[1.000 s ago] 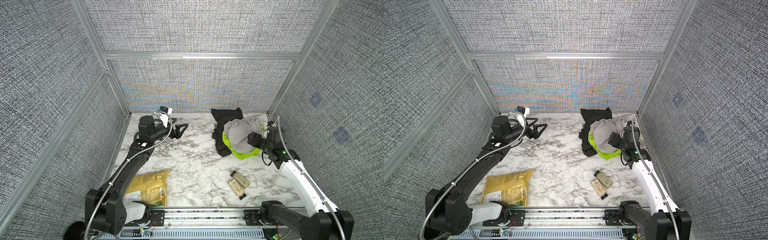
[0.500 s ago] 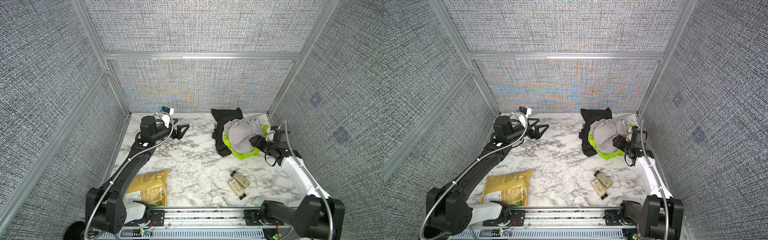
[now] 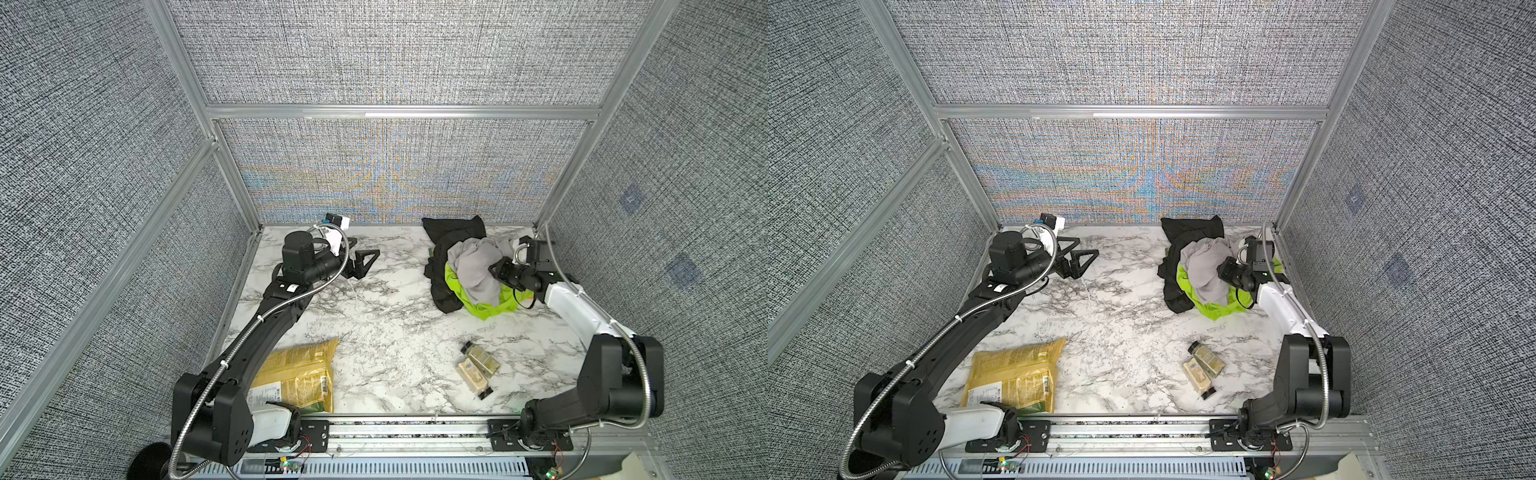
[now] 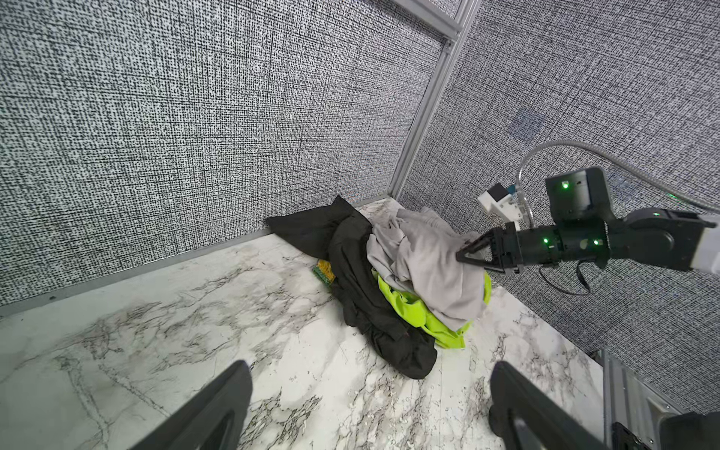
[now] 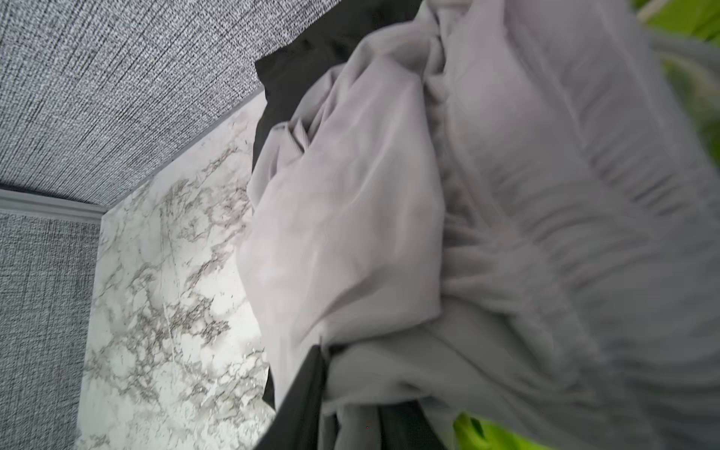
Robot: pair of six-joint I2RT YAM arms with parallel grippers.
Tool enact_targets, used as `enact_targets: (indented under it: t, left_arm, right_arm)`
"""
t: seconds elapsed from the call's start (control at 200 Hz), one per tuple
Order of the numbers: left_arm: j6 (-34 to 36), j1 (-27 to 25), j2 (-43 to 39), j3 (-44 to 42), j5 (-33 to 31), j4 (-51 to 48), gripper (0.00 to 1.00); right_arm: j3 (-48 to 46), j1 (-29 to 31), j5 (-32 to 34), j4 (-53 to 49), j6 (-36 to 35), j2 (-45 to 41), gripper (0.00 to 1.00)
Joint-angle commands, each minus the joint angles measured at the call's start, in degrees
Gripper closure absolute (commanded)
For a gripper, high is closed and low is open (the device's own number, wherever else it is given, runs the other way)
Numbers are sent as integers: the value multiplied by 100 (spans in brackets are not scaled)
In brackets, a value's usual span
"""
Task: Pick out a specific cloth from the pile
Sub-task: 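Push the right gripper into the pile and grasp the lime-green shorts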
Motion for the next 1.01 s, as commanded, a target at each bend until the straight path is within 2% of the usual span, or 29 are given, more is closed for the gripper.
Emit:
enact_targets:
  t: [0.0, 0.305, 0.445, 0.725, 0.876, 0.936, 1.001]
  left_arm:
    - [81, -7, -23, 49, 14, 54, 1]
    - [70, -15, -56, 45, 15, 52, 1]
    - [64, -16, -35, 49, 11, 45, 1]
    - [54, -24, -41, 49, 20, 56, 1]
    - [28, -25, -6, 67, 51, 48, 1]
    - [36, -24, -26, 67, 38, 46, 1]
    - [54, -33, -57, 50, 8, 48, 1]
  right_arm:
    - [408, -29, 368, 100, -87, 305, 87]
    - [2135, -72, 831, 33, -228, 1098, 92]
    - [2524, -64, 799, 117, -65, 1355, 92]
    - [1863, 42, 767, 354, -69, 1688, 92]
    - [1833, 25, 835, 211, -193, 1768, 90]
    - [1825, 9, 770, 162, -206, 1752, 87]
    - [1753, 7, 694, 169, -224, 1637, 77]
